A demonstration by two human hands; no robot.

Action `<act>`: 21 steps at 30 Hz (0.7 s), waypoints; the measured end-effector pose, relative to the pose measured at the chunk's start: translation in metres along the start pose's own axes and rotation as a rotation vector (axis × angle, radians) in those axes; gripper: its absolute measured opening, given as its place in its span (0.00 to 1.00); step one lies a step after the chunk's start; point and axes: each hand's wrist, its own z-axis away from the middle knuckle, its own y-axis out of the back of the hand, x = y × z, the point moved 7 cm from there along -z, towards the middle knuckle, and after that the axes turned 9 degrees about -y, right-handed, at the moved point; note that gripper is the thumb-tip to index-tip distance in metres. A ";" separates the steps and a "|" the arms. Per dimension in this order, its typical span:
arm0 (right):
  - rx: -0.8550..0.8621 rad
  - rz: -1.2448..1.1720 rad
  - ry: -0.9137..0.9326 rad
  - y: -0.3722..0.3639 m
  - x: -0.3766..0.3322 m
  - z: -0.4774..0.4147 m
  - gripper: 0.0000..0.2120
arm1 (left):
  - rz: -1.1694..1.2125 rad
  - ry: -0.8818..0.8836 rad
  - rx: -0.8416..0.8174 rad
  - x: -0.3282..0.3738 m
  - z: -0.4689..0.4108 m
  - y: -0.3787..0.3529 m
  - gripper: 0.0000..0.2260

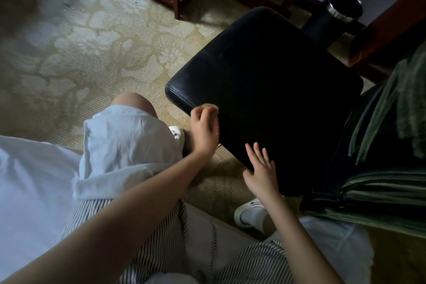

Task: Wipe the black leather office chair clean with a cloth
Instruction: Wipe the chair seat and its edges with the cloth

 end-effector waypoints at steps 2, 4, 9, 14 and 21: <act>-0.018 0.011 -0.009 -0.002 0.000 -0.002 0.33 | -0.084 -0.102 -0.050 -0.004 -0.004 -0.002 0.10; -0.025 0.039 -0.023 -0.004 -0.001 -0.004 0.33 | -0.091 -0.123 -0.063 -0.004 0.006 -0.005 0.10; -0.018 0.125 -0.047 -0.006 -0.003 -0.007 0.34 | -0.075 -0.327 -0.274 0.022 0.050 -0.043 0.09; -0.009 0.073 -0.046 -0.006 -0.002 -0.006 0.32 | -0.112 -0.503 -0.435 0.033 0.062 -0.056 0.12; 0.105 0.101 0.001 -0.003 0.000 0.001 0.33 | -0.227 -0.699 -0.468 0.028 0.032 -0.045 0.11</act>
